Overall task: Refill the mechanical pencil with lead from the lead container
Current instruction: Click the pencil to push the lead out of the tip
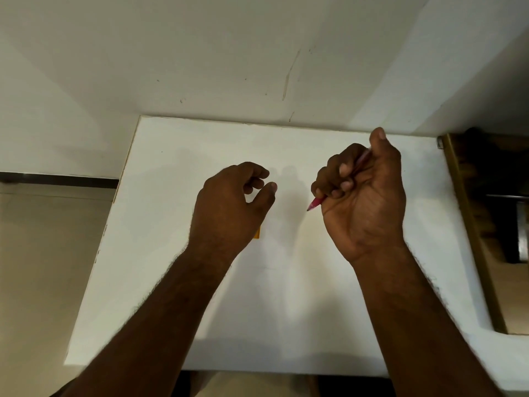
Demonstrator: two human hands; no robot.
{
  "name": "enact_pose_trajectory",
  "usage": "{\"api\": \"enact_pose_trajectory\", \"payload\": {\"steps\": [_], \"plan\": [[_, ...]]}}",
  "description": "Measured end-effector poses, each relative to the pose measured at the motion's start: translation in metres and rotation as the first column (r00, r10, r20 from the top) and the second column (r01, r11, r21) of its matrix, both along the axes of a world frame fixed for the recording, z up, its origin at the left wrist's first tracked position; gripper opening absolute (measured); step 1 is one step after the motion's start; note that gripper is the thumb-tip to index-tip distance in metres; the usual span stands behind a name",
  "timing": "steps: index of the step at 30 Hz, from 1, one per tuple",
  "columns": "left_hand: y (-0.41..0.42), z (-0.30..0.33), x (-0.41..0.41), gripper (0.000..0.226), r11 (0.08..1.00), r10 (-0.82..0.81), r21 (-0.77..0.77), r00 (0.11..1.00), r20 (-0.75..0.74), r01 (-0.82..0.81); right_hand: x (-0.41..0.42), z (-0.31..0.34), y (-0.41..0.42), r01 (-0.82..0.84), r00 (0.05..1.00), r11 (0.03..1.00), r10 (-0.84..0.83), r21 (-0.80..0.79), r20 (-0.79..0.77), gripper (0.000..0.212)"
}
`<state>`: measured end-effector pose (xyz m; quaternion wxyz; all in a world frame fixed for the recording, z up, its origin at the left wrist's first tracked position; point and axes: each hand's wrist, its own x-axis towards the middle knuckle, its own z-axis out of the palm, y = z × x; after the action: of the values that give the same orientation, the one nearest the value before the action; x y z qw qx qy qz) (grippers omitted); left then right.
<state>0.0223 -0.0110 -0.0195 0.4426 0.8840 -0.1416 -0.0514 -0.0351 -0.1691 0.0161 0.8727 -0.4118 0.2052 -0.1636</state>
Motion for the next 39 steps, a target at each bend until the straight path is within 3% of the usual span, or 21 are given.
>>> {"api": "enact_pose_trajectory", "payload": {"steps": [13, 27, 35, 39], "plan": [[0.0004, -0.0006, 0.0001, 0.022, 1.0, -0.019, 0.023, 1.0, 0.005, 0.019, -0.0005, 0.0012, 0.002, 0.0, 1.0, 1.0, 0.001, 0.029, -0.016, 0.068], [0.0007, 0.0011, 0.0, 0.023, 0.998, -0.027, 0.065, 0.999, 0.023, 0.025, 0.0, -0.0001, 0.0006, 0.002, 1.0, 0.999, -0.001, 0.035, -0.008, 0.063], [0.0002, 0.0008, 0.0002, 0.023, 0.998, -0.022, 0.057, 1.0, 0.006, 0.022, -0.0013, -0.0016, -0.003, 0.01, 1.0, 0.994, -0.01, 0.107, -0.002, 0.059], [0.0007, -0.0002, 0.0008, 0.023, 0.999, -0.02, 0.051, 1.0, 0.003, 0.02, -0.0039, -0.004, -0.0055, 0.007, 1.0, 0.973, -0.01, 0.229, 0.013, 0.061]]}}
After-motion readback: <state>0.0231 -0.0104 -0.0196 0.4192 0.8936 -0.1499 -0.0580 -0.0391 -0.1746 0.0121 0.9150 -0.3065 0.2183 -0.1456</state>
